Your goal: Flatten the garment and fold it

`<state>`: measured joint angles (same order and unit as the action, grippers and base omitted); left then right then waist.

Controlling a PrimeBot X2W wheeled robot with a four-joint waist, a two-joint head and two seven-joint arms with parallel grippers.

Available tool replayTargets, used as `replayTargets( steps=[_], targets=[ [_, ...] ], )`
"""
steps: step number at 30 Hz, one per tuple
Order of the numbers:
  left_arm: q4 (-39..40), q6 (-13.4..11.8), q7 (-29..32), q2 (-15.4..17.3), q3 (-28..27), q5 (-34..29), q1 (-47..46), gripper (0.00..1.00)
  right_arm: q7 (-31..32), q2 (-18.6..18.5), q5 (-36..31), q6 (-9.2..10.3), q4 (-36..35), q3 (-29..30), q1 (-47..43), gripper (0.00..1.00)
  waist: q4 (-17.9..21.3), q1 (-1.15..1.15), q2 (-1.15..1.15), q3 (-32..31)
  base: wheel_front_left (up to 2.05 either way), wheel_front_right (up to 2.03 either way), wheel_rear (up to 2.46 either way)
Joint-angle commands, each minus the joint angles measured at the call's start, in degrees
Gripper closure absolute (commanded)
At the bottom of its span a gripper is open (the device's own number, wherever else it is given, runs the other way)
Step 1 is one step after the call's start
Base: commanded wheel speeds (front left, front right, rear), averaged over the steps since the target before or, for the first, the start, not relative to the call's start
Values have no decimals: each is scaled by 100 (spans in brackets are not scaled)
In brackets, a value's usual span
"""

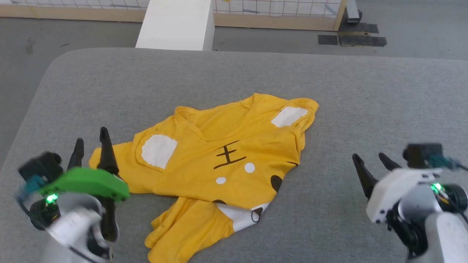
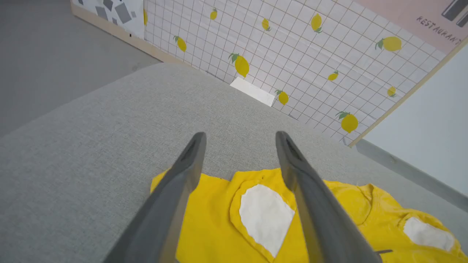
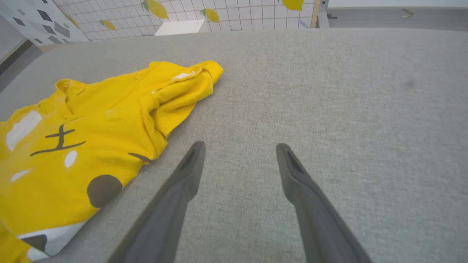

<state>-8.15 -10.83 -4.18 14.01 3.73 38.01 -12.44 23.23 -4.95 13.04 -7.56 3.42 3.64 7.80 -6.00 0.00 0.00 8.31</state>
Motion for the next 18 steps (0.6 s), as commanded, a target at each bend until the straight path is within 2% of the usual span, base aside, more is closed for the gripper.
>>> replayTargets(
  steps=[1, 3, 6, 12, 18],
  targets=[
    [27, 85, -384, 60, 133, -324, 167, 0, 137, -72, -115, 8, 128, -95, 246, 0, -77, 0, 0, 64, 0, 0, 0],
    [37, 127, -828, -25, 266, -610, 277, 0, 355, -116, -211, 8, 401, -238, 568, 0, -139, 0, 0, 131, 0, 0, 0],
    [88, 146, -1036, -203, 328, -906, 383, 0, 545, -273, -479, 8, 842, -632, 1126, 0, -255, 0, 0, 261, 0, 0, 0],
    [186, 322, -1079, -626, 196, -1286, 381, 0, 936, -240, -922, 8, 2122, -1067, 2193, 0, -559, 0, 0, 618, 0, 0, 0],
    [153, 468, -1080, -881, -6, -1402, 330, 0, 938, -67, -1092, 8, 2814, -1205, 2627, 0, -765, 0, 0, 868, 0, 0, 0]
  ],
)
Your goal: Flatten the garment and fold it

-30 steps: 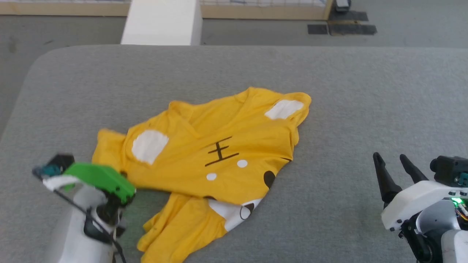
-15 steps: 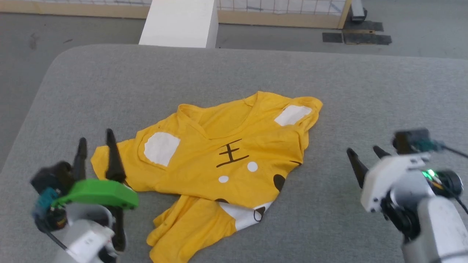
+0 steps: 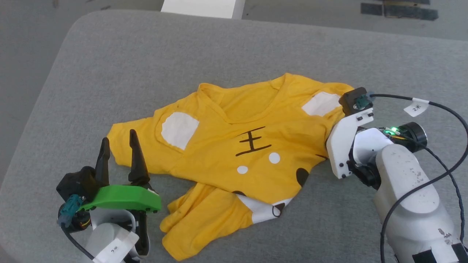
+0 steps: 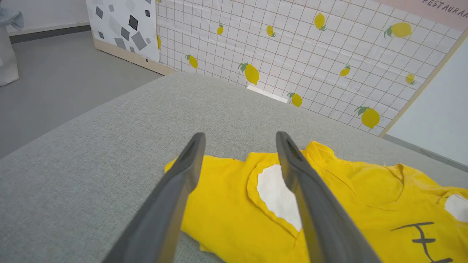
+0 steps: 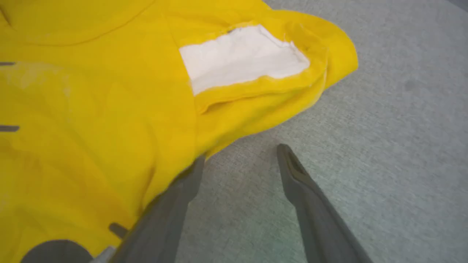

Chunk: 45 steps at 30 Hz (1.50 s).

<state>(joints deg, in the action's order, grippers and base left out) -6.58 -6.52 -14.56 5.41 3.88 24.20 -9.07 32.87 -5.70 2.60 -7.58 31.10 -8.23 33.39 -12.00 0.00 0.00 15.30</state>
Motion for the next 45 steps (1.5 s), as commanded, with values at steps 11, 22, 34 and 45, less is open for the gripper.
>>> replayTargets(
  steps=[11, 22, 34, 45],
  targets=[
    [-154, 238, -43, -202, -283, -156, -107, 0, -230, 23, 322, 9, 681, -508, 133, 100, -124, 0, 0, 194, 0, 0, 0],
    [-276, 366, -43, -229, -567, -247, -26, 0, -804, -897, 1026, 9, -501, 967, -337, 100, 282, 0, 0, -343, 0, 0, 0],
    [-419, 415, -17, -209, -570, -227, 186, 0, 349, -430, 934, 9, -1921, 2460, -2430, 100, 676, 0, 0, -571, 0, 0, 0],
    [-682, 158, 1380, 16, -403, -201, -453, 0, -51, 200, 1358, 9, -3083, 3450, -2671, 0, 906, 0, 0, -633, 0, 0, 0]
  ],
)
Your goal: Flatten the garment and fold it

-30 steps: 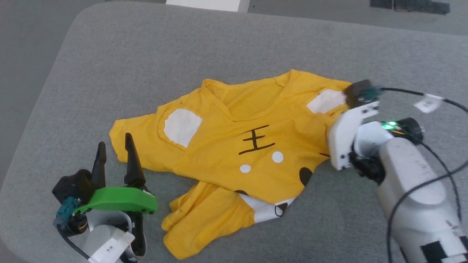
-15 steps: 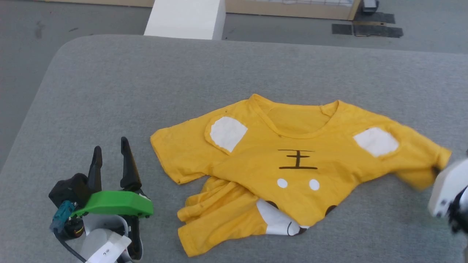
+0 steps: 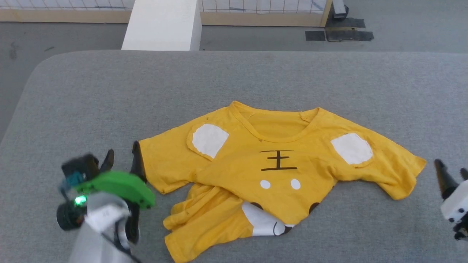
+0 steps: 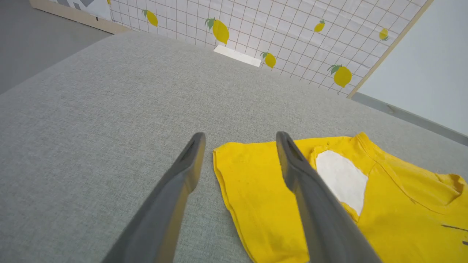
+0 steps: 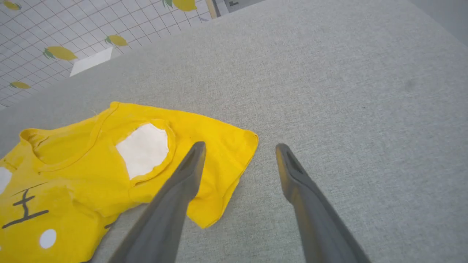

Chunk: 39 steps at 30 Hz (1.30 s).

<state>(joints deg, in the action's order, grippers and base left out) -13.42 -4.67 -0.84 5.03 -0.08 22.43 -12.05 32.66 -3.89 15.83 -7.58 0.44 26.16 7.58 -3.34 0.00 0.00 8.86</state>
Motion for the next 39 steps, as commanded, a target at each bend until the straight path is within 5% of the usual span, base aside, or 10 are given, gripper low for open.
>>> replayTargets(
  steps=[1, 8, 12, 18, 19, 20, 21, 29, 39],
  targets=[
    [-105, -96, 393, 106, 9, 0, -330, 0, -74, 35, 38, 9, -120, 73, -101, 0, 76, 0, 0, 35, 0, 0, 0],
    [-1028, -470, 2969, 639, 363, -233, -1506, 0, -61, 83, 78, 9, -527, 129, -96, 0, 358, 0, 0, 357, 0, 0, 0],
    [-1408, -445, 3845, 863, 659, -433, -1798, 0, -71, 95, 109, 9, -590, 124, -6, 0, 553, 0, 0, 626, 0, 0, 0],
    [-1714, -249, 4567, 732, 869, -248, -1685, 0, -186, 100, 135, 9, -515, 193, 42, 0, 635, 0, 0, 855, 0, 0, 0],
    [-1736, -211, 4617, 714, 893, -218, -1638, 0, -202, 100, 144, 9, -495, 192, 48, 0, 636, 0, 0, 867, 0, 0, 0],
    [-1742, -157, 4657, 675, 900, -150, -1584, 40, -216, 100, 139, 9, -475, 190, 54, 0, 624, 0, 0, 883, 0, 0, 0],
    [-1714, -134, 4595, 650, 869, -95, -1564, 100, -228, 100, 133, 9, -462, 195, 68, 0, 607, 0, 0, 897, 0, 0, 0],
    [-904, -135, 3266, 456, 162, 467, -1459, 100, -91, -43, -157, 9, -473, -18, 309, 0, 428, 0, 0, 812, 0, 0, 0],
    [876, -100, 2540, 144, -1, 748, -559, 100, 1191, -1213, -644, 9, 511, -918, 1155, 0, 222, 0, 0, 919, 0, 0, 0]
  ],
)
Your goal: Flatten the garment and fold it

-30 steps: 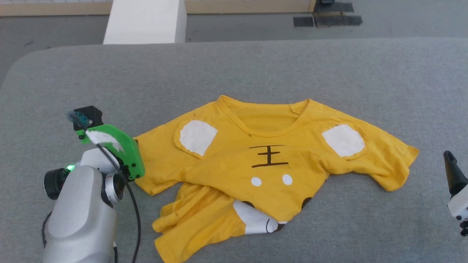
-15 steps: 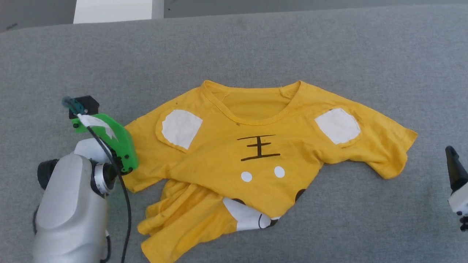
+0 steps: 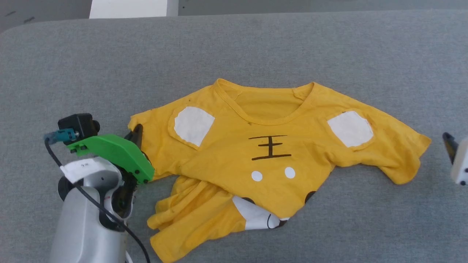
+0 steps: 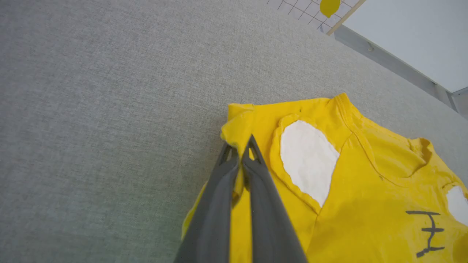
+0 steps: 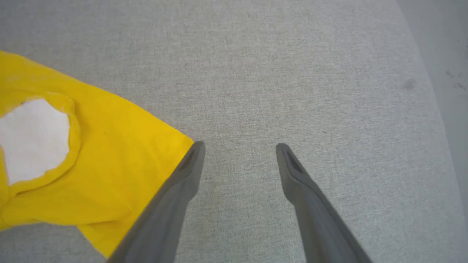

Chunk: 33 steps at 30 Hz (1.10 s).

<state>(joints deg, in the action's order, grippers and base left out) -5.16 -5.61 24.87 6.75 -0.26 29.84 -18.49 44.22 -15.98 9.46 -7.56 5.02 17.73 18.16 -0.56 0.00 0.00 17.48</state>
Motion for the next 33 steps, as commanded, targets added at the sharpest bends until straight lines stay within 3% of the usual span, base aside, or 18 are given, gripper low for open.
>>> replayTargets(
  steps=[1, 9, 13, 14, 15, 25, 29, 33],
  targets=[
    [145, -20, -32, -47, 43, 5, 146, 100, 88, -88, -38, 8, 162, -216, 152, 0, -80, 0, 0, 81, 0, 0, 0],
    [437, -90, -11, -128, 208, 5, 428, 100, 538, -250, 181, 8, 808, -1264, 264, 0, -244, 0, 0, 257, 0, 0, 0],
    [441, -82, -8, -141, 244, 48, 443, 100, 656, -262, 465, 8, 933, -1504, 248, 0, -278, 0, 0, 302, 0, 0, 0],
    [435, -76, -17, -139, 252, 49, 439, 100, 627, -231, 569, 8, 929, -1504, 280, 63, -277, 0, 0, 307, 0, 0, 0],
    [439, -68, -33, -143, 256, 60, 431, 100, 557, -228, 626, 8, 911, -1506, 312, 100, -273, 0, 0, 305, 0, 0, 0],
    [543, 225, -172, -255, 95, 802, 187, 100, 20, -297, 1457, 8, 495, -1336, 781, 100, -105, 0, 0, 79, 0, 0, 0],
    [354, 296, -16, -76, 64, 846, -571, 100, 27, -137, 1784, 8, 417, -1182, 1539, 100, -40, 0, 0, 101, 0, 0, 0],
    [-201, 288, 206, 208, 148, 645, -1836, 100, 139, 26, 1648, 8, 674, -1140, 2704, 100, 23, 0, 0, 161, 0, 0, 0]
  ],
)
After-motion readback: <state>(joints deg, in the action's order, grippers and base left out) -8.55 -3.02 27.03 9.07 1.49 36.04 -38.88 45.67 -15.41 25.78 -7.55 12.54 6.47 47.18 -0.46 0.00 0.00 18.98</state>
